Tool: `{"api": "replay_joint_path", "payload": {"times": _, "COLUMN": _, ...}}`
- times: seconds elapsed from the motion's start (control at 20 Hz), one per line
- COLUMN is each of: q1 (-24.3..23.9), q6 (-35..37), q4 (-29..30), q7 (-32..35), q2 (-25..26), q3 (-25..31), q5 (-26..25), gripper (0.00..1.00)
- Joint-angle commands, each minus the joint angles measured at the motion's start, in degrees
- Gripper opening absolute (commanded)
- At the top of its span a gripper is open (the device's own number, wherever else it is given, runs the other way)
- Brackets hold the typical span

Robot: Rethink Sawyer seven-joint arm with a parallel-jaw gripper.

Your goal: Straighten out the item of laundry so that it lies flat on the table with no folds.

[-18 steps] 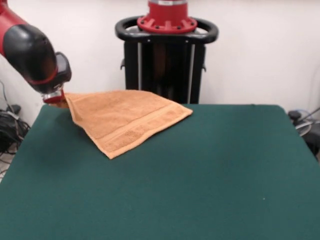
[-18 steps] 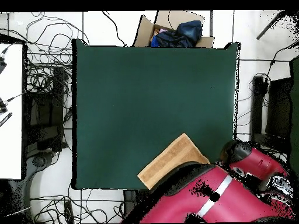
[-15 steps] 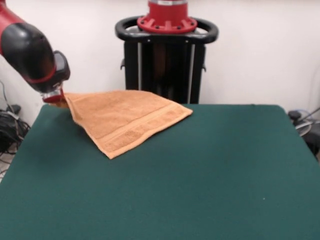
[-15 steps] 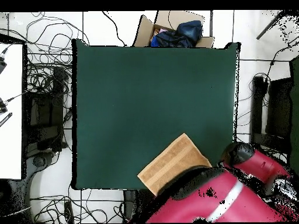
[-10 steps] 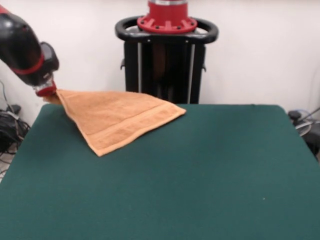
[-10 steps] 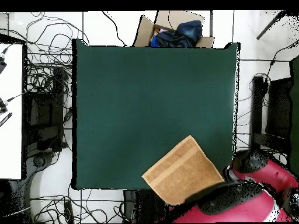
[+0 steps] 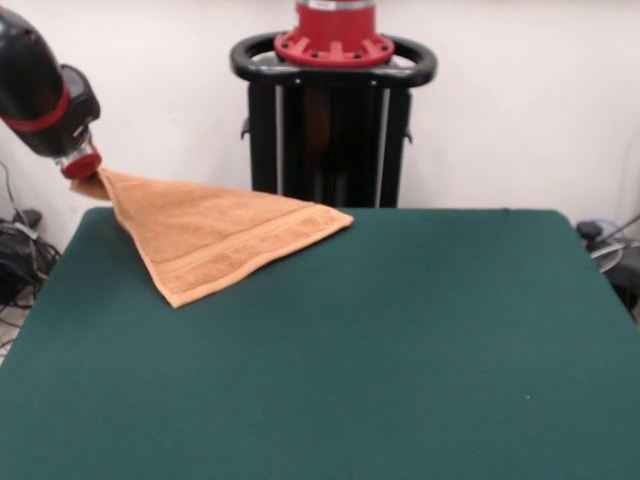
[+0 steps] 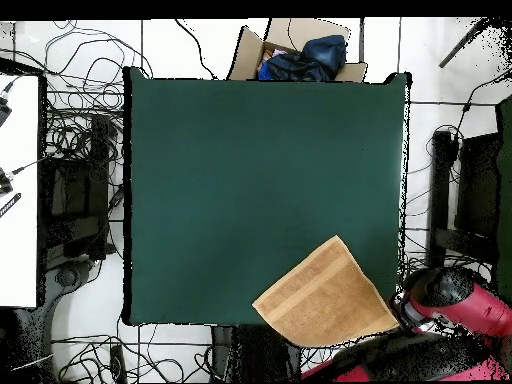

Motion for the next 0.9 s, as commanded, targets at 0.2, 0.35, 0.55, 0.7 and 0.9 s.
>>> {"api": "replay_joint_path", "payload": {"times": 0.2, "q1": 1.2, "q6": 2.8, "q4": 1.9, "q7": -5.4, "q2": -0.2, "q3": 8.3, "q5": -1.6, "gripper": 0.00}}
{"api": "replay_joint_path", "payload": {"times": 0.35, "q1": 1.1, "q6": 3.0, "q4": 2.0, "q7": -5.4, "q2": -0.3, "q3": 8.5, "q5": -1.8, "gripper": 0.00}}
{"api": "replay_joint_path", "payload": {"times": 0.55, "q1": 1.0, "q6": 3.1, "q4": 2.0, "q7": -5.1, "q2": -0.4, "q3": 8.7, "q5": -2.1, "gripper": 0.00}}
{"api": "replay_joint_path", "payload": {"times": 0.7, "q1": 0.9, "q6": 3.2, "q4": 2.0, "q7": -4.8, "q2": -0.4, "q3": 8.8, "q5": -2.3, "gripper": 0.00}}
{"api": "replay_joint_path", "payload": {"times": 0.9, "q1": 1.0, "q6": 3.3, "q4": 2.0, "q7": -4.5, "q2": -0.5, "q3": 8.7, "q5": -2.5, "gripper": 1.00}}
